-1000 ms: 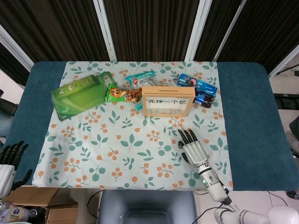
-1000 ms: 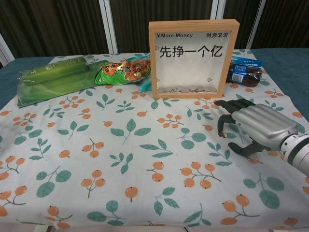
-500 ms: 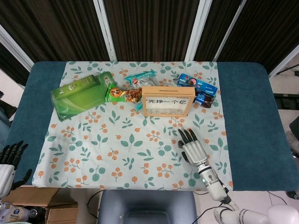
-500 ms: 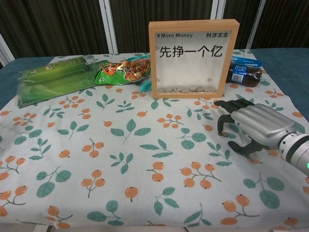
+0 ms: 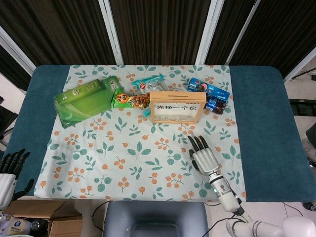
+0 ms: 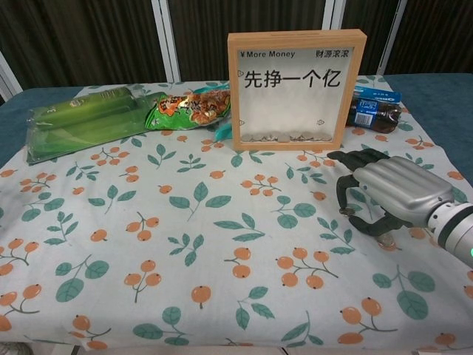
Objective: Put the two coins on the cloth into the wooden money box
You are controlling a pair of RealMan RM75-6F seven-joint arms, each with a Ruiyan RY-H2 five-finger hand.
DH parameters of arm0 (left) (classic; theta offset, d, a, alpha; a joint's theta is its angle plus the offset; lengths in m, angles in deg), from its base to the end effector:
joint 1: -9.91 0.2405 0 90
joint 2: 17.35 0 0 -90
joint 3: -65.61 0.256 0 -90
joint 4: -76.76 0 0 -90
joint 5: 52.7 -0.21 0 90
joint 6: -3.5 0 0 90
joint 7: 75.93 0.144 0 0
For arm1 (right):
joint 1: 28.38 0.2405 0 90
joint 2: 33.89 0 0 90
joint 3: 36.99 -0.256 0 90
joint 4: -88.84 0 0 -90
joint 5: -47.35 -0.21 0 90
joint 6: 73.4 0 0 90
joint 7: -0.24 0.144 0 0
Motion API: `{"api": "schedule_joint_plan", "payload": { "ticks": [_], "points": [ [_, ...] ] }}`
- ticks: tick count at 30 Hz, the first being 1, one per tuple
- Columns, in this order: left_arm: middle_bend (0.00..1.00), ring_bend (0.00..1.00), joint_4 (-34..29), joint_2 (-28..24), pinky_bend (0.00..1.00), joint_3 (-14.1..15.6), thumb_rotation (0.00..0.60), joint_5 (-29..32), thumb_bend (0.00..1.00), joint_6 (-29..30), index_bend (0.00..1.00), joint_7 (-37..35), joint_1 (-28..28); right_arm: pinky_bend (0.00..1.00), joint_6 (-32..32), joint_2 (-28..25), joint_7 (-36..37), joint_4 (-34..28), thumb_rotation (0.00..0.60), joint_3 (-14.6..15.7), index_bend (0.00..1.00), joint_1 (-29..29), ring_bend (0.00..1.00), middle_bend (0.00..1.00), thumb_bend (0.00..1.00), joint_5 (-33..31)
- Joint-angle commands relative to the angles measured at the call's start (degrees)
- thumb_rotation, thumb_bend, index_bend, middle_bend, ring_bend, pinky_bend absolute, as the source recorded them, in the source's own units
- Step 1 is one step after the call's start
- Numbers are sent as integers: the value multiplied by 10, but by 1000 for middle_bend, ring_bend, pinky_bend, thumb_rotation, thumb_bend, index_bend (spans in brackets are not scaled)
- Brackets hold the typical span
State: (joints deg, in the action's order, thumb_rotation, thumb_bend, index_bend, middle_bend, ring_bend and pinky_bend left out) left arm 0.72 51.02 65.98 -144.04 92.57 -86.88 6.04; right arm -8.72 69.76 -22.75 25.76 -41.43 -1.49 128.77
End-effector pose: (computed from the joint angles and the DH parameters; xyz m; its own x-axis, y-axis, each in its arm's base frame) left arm -0.3487 0.1665 0.1594 0.4180 -0.0014 0.9085 0.9054 -0.0815 -0.4167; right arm -0.2304 -0.2810 -0.0694 0.6287 -0.1300 0.7667 -0.7528 -0.3488 0.5582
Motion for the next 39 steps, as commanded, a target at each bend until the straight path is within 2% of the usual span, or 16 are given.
{"api": "schedule_joint_plan", "payload": {
  "ticks": [1, 19, 39],
  "points": [
    [0, 0, 1, 0, 29, 0, 600, 0, 365, 0, 0, -1, 0, 0, 4, 0, 1, 1, 600, 2, 602, -2, 0, 0, 453, 2],
    [0, 0, 5, 1, 30, 0, 600, -2, 367, 6, 0, -12, 2, 0, -6, 7, 6, 15, 600, 0, 618, 6, 0, 24, 454, -1],
    [0, 0, 16, 5, 32, 0, 600, -4, 366, 8, 0, -25, 2, 0, 19, 11, 21, 40, 600, 7, 619, 11, 0, 66, 493, 29]
  ]
}}
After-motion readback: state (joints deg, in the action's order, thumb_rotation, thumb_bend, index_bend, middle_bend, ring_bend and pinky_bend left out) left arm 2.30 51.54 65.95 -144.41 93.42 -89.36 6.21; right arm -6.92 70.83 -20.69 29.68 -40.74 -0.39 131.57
